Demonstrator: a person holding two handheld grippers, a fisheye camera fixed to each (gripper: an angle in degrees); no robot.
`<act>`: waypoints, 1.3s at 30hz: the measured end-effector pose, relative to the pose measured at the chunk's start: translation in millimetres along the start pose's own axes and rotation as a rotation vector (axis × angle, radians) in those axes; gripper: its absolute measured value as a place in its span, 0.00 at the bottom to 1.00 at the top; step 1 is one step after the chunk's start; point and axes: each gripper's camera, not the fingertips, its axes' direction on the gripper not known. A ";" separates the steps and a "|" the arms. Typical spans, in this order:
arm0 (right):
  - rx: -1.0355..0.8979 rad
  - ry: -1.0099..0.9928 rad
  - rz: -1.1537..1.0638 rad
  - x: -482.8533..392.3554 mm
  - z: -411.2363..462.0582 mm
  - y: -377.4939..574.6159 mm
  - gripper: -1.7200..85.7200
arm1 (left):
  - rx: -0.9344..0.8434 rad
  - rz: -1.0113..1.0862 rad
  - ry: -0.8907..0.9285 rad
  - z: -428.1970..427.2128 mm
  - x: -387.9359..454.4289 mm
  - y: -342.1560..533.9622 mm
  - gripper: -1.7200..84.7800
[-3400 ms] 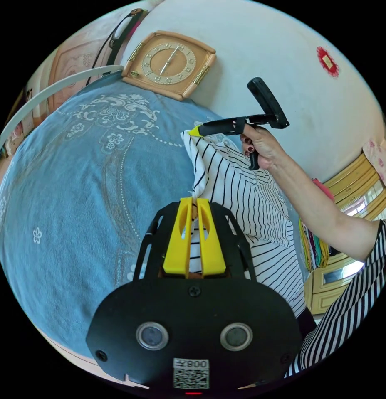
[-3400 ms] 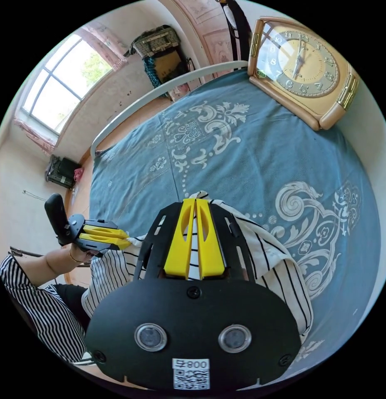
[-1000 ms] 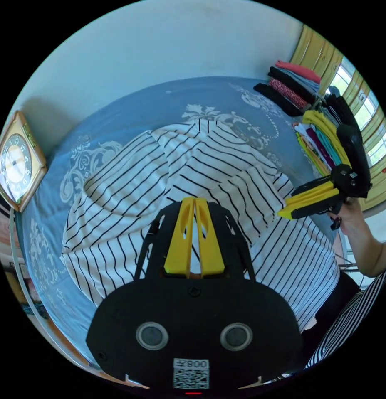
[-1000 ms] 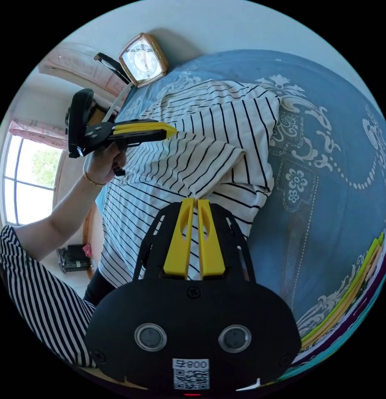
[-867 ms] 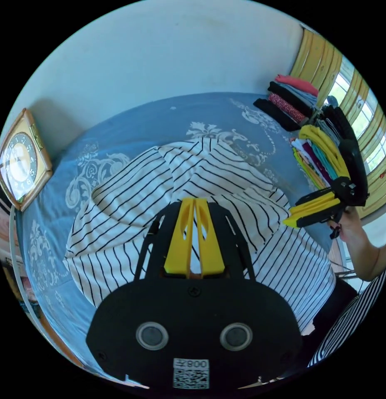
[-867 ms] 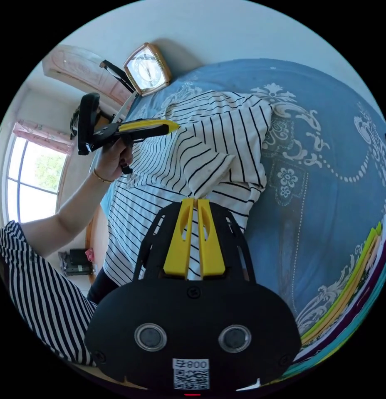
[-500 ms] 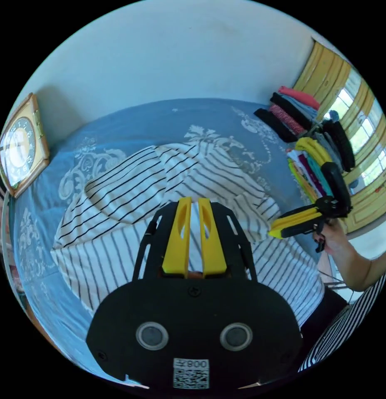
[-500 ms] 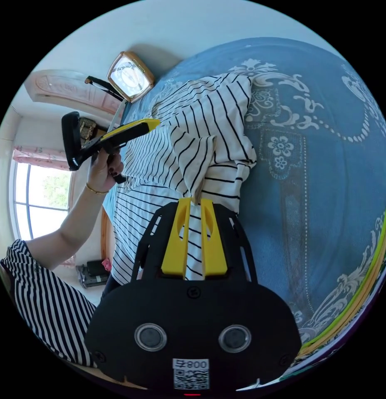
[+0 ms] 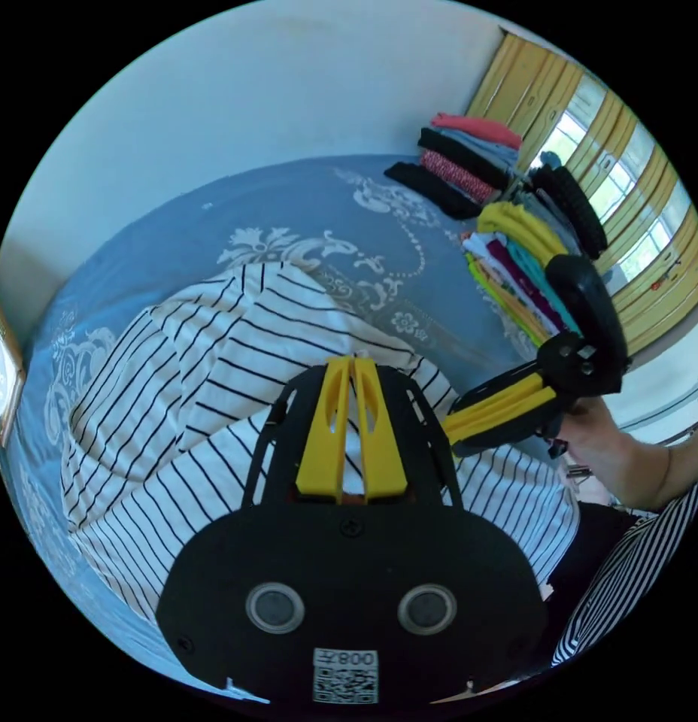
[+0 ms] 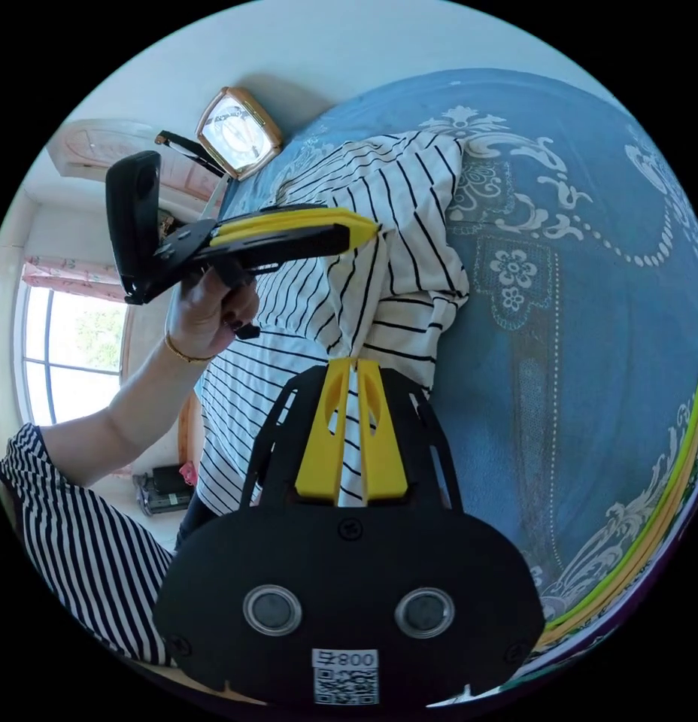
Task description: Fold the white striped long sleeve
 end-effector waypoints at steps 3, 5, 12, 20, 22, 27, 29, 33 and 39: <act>0.021 0.008 0.029 3.1 5.6 19.0 0.05 | 0.014 -0.021 0.011 -3.9 -8.2 19.1 0.05; 0.015 -0.011 0.057 9.2 12.2 30.8 0.05 | -0.061 -0.057 0.027 7.0 -19.6 37.4 0.07; 0.094 -0.091 0.160 24.9 -1.7 106.2 0.08 | 0.098 -0.200 0.094 -74.0 -55.0 152.1 0.14; 0.064 -0.091 0.216 33.3 -25.5 240.8 0.10 | 0.070 -0.773 -0.032 -216.6 -105.4 471.8 0.13; 0.062 -0.098 0.265 38.2 -27.9 289.9 0.10 | 0.098 -0.923 0.006 -237.8 -102.8 546.9 0.13; 0.031 -0.136 0.347 45.2 -15.7 376.1 0.11 | 0.171 -1.191 0.237 -253.0 -79.6 704.9 0.15; 0.008 -0.161 0.375 49.1 -5.8 403.0 0.12 | 0.213 -1.240 0.358 -250.5 -69.6 756.3 0.16; 0.005 -0.285 0.422 61.7 18.0 455.4 0.12 | 0.262 -1.276 0.468 -248.7 -66.1 817.8 0.18; -0.006 -0.399 0.437 70.7 49.0 506.9 0.13 | 0.385 -1.344 0.564 -258.3 -69.9 908.2 0.18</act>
